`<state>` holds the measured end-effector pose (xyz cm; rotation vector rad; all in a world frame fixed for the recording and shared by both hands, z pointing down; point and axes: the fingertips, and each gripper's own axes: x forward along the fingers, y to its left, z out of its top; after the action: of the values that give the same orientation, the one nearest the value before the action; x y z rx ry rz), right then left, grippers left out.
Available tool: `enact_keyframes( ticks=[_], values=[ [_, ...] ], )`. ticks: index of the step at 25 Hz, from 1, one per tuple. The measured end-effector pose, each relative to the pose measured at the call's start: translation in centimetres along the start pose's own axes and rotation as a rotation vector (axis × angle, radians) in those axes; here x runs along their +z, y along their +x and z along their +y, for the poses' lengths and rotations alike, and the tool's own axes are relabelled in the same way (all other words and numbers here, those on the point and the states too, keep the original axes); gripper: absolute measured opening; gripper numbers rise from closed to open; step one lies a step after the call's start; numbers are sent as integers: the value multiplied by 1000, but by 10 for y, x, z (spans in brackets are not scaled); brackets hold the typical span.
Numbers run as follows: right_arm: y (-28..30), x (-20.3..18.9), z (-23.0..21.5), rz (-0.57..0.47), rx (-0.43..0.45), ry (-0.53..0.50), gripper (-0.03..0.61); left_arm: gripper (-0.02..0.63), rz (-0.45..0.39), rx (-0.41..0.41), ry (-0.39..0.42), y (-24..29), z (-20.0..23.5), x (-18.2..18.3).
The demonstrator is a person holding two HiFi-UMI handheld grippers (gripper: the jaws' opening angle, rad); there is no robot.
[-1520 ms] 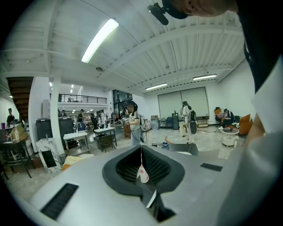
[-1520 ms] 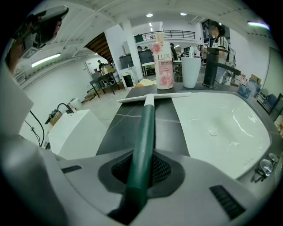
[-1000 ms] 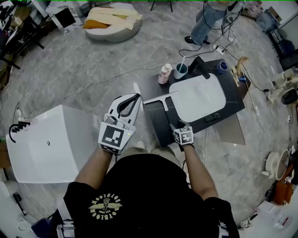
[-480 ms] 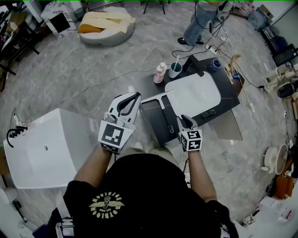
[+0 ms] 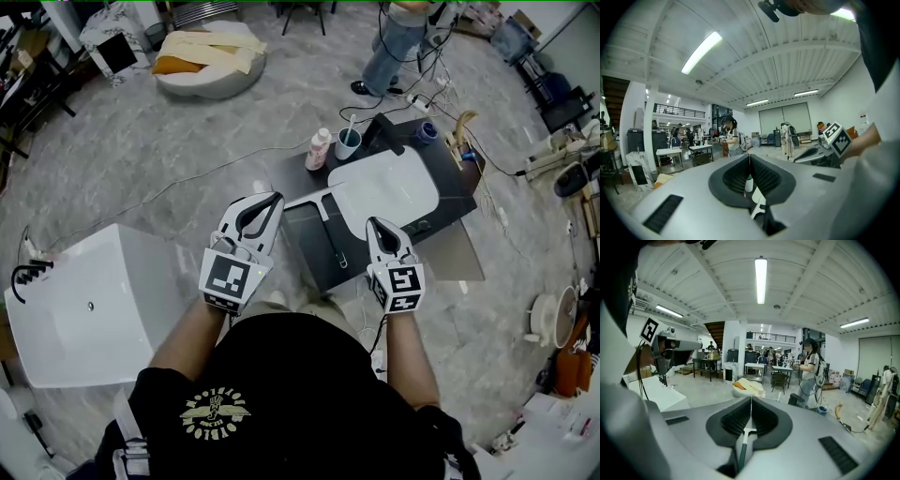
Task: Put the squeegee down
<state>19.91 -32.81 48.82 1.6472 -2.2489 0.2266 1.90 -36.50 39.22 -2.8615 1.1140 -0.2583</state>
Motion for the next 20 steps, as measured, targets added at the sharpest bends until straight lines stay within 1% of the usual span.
enact_keyframes(
  ticks=[3,5,9,20],
  values=[
    [-8,27,6,-37,19,-8,29,25,-10,0,9,-3,-2,3],
    [-13,39,9,-52,32,-10,28,25,-23,1,16,-5,-2,5],
    [-20,57,10,-78,26,-4,28,25,-16,7,20,-10,-1,5],
    [-21,59,15,-79,24,4,28,25,-22,10,20,-13,0,6]
  ],
)
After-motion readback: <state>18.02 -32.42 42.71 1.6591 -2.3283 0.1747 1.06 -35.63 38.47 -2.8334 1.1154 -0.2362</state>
